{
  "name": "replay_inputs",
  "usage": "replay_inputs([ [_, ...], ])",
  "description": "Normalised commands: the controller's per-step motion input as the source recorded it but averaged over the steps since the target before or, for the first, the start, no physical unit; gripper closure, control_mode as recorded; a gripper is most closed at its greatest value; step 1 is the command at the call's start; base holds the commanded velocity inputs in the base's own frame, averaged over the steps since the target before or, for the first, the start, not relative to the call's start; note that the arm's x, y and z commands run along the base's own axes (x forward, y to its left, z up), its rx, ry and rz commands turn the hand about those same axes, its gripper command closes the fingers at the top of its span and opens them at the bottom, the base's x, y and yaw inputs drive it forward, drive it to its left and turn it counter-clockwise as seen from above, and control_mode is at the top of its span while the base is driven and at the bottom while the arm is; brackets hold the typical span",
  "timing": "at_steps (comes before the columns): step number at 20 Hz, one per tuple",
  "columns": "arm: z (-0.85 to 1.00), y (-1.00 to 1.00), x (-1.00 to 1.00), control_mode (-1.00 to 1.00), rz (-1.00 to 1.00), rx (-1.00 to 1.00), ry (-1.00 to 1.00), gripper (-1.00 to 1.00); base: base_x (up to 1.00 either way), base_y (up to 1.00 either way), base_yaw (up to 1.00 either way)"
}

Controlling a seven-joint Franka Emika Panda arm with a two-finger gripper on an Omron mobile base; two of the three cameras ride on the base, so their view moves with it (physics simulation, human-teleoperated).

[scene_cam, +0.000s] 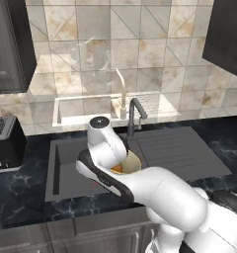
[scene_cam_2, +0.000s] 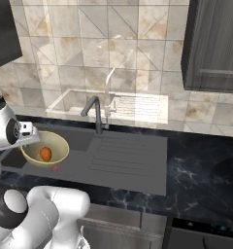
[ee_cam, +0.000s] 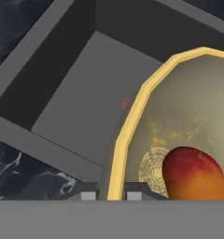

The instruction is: Pick the mango from the cabinet and place it in the bowl. Then pick the bowl and place it in the sink. Then turn on the sink facuet.

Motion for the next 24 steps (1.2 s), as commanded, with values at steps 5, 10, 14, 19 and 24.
replay_inputs([
  [5,-0.38,0.00,0.45,-1.00,-0.07,0.00,0.09,1.00,0.00,0.00,0.00],
  [10,-0.31,0.00,0.44,-1.00,-0.04,0.00,0.02,1.00,0.00,0.00,0.00],
  [14,-0.35,0.05,0.38,-1.00,-0.01,0.00,0.00,1.00,0.00,0.00,0.00],
  [19,-0.46,0.12,0.39,-1.00,-0.01,-0.02,0.00,1.00,0.00,0.00,0.00],
  [24,-0.46,0.13,0.40,-1.00,-0.01,-0.03,0.00,1.00,0.00,0.00,0.00],
])
